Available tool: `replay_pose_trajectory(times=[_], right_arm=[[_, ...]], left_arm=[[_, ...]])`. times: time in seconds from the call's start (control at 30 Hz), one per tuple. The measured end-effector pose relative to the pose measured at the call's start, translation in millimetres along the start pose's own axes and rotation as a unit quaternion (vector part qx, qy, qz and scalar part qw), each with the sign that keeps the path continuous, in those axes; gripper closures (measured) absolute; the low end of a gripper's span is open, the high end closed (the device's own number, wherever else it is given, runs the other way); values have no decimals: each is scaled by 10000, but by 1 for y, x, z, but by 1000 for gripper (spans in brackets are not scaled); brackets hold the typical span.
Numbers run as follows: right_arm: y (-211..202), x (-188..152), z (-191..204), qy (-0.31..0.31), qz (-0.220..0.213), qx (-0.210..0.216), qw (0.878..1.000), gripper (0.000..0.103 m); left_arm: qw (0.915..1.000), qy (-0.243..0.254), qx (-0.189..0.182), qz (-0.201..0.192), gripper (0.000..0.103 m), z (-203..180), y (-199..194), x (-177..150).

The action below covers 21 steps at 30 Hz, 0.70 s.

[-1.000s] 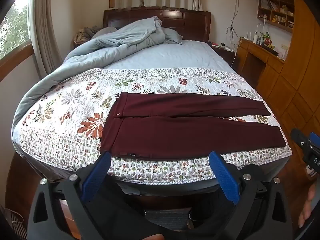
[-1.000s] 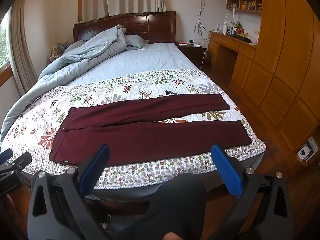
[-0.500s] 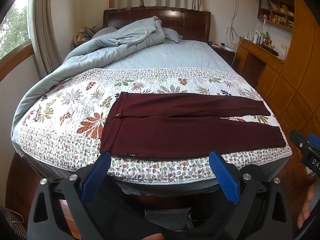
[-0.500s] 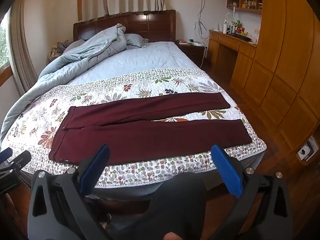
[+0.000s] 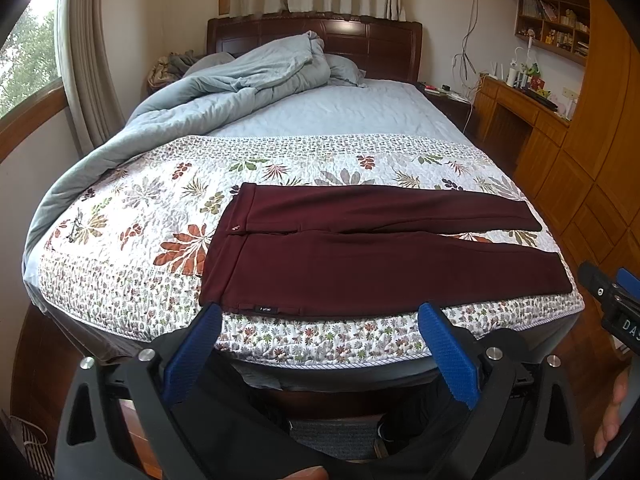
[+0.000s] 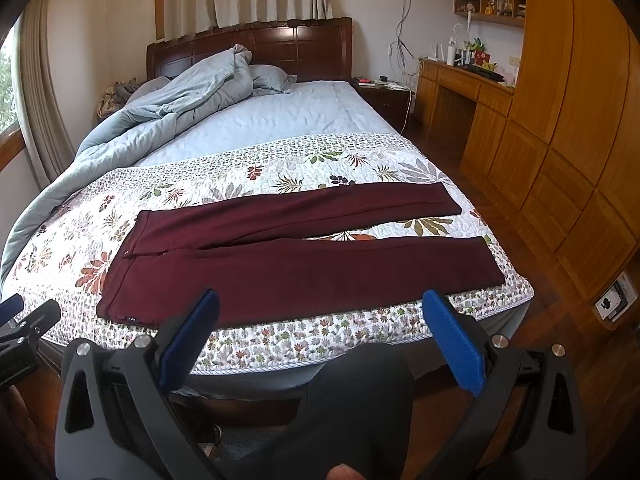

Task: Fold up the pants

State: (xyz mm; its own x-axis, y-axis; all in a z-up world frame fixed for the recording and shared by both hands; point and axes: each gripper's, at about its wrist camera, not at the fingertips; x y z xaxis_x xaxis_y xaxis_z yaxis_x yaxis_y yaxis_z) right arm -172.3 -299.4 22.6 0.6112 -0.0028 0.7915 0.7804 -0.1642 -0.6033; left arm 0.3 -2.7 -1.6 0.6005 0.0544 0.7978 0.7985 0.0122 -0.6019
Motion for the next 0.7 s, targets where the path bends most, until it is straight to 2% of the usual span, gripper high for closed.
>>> replay_pose_trajectory(times=[0.7], right_arm=[[2,0,-2,10,31,9,10000,2]], left_arm=[[10000,2,3,20,4,2,2,1]])
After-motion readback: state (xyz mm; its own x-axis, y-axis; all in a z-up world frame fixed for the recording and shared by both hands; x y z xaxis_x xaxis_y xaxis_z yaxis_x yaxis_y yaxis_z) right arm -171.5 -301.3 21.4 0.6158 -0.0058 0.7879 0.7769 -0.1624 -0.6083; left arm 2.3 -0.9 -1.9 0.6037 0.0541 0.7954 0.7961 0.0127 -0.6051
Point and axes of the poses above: each gripper's, at about its wrist camera, not at the fingertips, and y roughly the way its jaws point, z to its left, x to its top, and after that the axes turned 10 degrees about -z, right-handed
